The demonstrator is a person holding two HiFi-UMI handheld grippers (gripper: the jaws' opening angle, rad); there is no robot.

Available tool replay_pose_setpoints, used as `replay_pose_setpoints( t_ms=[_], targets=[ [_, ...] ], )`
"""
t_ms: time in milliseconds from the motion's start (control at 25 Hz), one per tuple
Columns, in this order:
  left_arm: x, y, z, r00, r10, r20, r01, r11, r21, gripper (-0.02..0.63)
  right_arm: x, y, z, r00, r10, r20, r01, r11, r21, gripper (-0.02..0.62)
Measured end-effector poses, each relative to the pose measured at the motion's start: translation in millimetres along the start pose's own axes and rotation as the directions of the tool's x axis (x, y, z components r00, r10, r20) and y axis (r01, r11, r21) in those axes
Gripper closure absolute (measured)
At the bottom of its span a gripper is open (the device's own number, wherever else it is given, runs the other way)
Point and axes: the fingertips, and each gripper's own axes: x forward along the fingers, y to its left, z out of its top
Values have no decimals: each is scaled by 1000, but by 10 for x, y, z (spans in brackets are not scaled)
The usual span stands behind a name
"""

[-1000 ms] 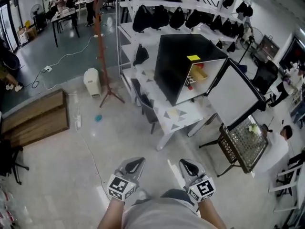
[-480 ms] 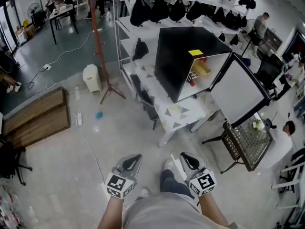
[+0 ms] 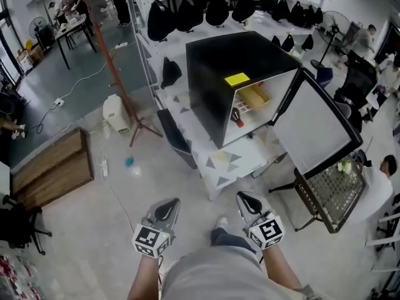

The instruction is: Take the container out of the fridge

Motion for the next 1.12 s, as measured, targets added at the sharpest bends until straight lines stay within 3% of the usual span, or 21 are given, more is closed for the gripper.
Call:
replay_pose_setpoints(
  t_ms=[360,840,1120],
  targets=[
    [1003,-35,290,999,36,-27,-36,999,14,597,254,-1079,43,1000,22,5,-22,1000,20,581],
    [1747,-164,371,994,60,-86,-58,998,30,597,392,-2019,86,999,2,33,-3,1000,21,581],
    [2012,-190,352,994,21,-106,-17,999,35,597,601,-2375,50,999,-39,-37,34,993,-117,581]
  ],
)
